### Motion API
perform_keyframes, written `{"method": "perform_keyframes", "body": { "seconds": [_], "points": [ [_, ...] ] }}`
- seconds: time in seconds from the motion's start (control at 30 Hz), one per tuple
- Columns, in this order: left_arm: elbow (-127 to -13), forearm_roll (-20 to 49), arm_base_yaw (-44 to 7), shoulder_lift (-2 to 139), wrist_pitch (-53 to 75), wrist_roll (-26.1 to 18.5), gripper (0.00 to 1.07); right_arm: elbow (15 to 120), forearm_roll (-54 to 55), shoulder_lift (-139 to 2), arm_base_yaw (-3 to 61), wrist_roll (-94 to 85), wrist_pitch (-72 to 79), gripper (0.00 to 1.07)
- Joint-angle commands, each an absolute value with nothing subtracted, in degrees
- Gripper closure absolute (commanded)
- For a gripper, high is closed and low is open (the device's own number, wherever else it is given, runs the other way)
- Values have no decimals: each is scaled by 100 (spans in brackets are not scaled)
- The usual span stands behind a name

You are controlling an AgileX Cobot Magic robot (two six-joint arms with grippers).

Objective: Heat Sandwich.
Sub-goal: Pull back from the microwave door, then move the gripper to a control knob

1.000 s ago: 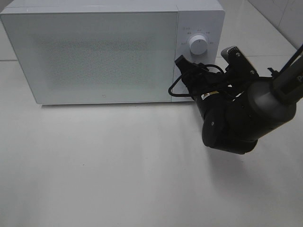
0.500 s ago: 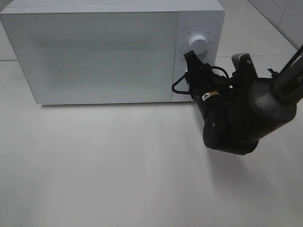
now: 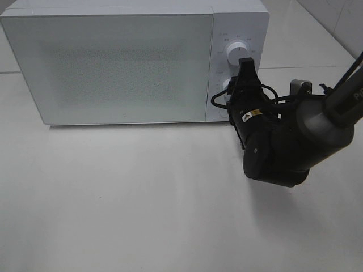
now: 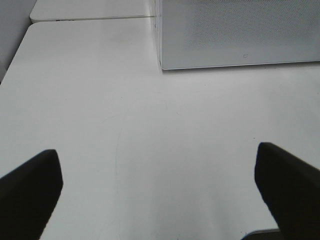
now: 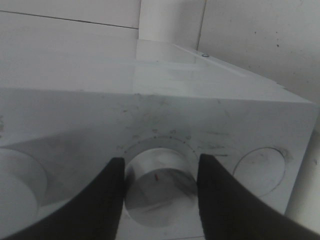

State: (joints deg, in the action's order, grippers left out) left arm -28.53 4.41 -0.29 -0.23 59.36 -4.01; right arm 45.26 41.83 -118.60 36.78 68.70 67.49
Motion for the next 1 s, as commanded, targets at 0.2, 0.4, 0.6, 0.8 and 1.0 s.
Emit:
{"method": "perform_keyframes", "body": {
  "seconds": [0.2, 0.4, 0.6, 0.8, 1.0],
  "points": [
    [-2836, 464, -17, -178, 5907, -401, 6, 4612, 3724, -11803, 3724, 7792, 7030, 95],
    [-2836, 464, -17, -178, 5907, -401, 6, 4618, 3810, -11803, 3724, 8107, 7053, 95],
    [-2836, 464, -17, -178, 5907, -401, 6, 4744, 3799, -11803, 3724, 7947, 7053, 94],
    [-2836, 464, -17, -178, 5907, -401, 6, 4744, 3799, -11803, 3724, 7821, 7076, 94],
    [-2836, 464, -17, -178, 5907, -401, 6, 4744, 3822, -11803, 3724, 7695, 7076, 93]
  ]
}}
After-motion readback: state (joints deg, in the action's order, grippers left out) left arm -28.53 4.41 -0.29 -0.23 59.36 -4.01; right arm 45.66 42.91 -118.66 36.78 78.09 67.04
